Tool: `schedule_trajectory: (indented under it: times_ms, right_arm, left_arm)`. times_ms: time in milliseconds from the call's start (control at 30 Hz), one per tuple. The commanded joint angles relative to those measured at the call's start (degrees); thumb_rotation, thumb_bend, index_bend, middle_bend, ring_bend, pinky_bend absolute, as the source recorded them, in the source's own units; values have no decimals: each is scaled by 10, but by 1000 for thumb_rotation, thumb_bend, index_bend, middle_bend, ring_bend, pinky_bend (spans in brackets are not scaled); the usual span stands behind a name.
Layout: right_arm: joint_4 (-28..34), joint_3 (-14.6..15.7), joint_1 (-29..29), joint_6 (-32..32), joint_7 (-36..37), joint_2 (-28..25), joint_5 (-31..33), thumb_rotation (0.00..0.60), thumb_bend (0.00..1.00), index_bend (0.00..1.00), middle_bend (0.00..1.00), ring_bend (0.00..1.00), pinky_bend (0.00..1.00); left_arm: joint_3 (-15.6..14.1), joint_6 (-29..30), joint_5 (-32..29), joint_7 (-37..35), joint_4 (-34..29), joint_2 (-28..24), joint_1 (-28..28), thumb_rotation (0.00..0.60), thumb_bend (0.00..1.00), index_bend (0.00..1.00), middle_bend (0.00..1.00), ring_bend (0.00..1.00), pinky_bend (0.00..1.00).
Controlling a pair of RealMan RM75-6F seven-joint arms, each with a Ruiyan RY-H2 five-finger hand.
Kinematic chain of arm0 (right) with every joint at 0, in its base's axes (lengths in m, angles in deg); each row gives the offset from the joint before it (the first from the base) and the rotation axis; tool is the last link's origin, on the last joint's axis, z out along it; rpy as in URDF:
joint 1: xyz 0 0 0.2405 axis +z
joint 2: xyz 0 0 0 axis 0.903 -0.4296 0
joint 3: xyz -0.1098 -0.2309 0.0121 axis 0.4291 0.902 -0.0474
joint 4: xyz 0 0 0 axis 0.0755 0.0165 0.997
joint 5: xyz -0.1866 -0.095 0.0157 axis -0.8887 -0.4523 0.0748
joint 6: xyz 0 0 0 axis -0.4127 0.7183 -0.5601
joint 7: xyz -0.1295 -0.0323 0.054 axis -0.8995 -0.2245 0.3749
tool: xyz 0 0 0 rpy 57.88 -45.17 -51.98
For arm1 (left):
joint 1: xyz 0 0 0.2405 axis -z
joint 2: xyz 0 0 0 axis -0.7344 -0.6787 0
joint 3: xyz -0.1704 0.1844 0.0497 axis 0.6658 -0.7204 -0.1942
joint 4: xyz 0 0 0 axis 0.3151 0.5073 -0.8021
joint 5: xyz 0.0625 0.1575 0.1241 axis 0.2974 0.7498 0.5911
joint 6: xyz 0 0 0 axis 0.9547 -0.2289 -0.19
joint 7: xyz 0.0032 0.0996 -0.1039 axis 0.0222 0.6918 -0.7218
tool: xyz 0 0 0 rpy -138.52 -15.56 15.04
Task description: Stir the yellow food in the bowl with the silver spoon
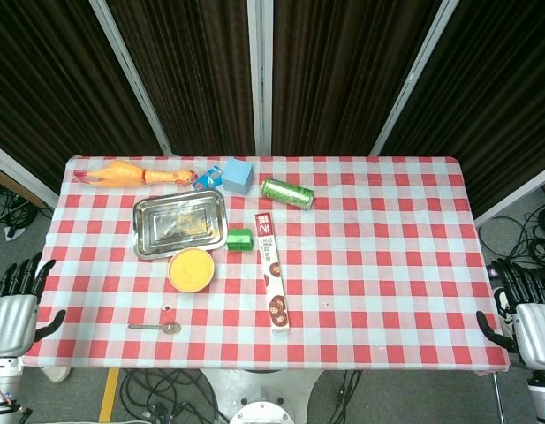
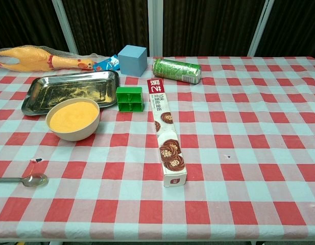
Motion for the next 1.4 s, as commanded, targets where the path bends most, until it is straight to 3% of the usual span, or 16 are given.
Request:
schedule_trajectory:
  times_ms: [33, 467, 533, 700, 800, 867, 967, 1167, 1400]
  right_arm:
    - [0, -1, 2, -3, -1, 0, -1, 600, 293, 0, 62, 0, 0]
    - [-1, -11, 20, -21, -5, -3, 7, 600, 292, 0, 61, 0, 0]
    - [0, -13, 23, -24, -8, -5, 8, 600, 293, 0, 61, 0, 0]
    - [3, -17, 30, -32, -13, -8, 14, 600, 293, 0, 62, 0, 0]
    - [5, -18, 35, -39, -16, -8, 15, 600, 293, 0, 62, 0, 0]
    - [6, -18, 38, -44, -19, -8, 17, 600, 293, 0, 73, 0, 0]
    - [8, -18, 40, -50, -23, -8, 21, 600, 292, 0, 108, 0, 0]
    - [11, -18, 40, -50, -27, -10, 26, 600, 292, 0, 115, 0, 0]
    - [11, -16, 38, -49, -26, -10, 27, 600, 292, 0, 115, 0, 0]
  left_arm:
    - [1, 2, -3, 2, 2, 2, -2, 600, 268, 151, 67, 61, 69]
    - [7, -15, -13, 5, 1, 5, 6, 600, 265, 157, 68, 61, 70]
    - [8, -21, -10, 6, 3, 5, 12, 600, 263, 187, 103, 72, 85]
    - [13, -35, 4, -5, 27, 20, 30, 600, 261, 324, 291, 210, 261]
    - [13, -66, 11, -19, 43, 28, 51, 600, 261, 389, 425, 357, 515]
    - [12, -96, 12, -30, 53, 32, 70, 600, 265, 426, 548, 494, 635]
    - [10, -140, 15, -47, 71, 46, 97, 600, 281, 452, 759, 713, 735]
    - [-3, -206, 15, -76, 88, 73, 131, 600, 293, 483, 866, 841, 902]
    - [-16, -263, -3, -67, 101, 105, 156, 600, 293, 491, 887, 865, 943]
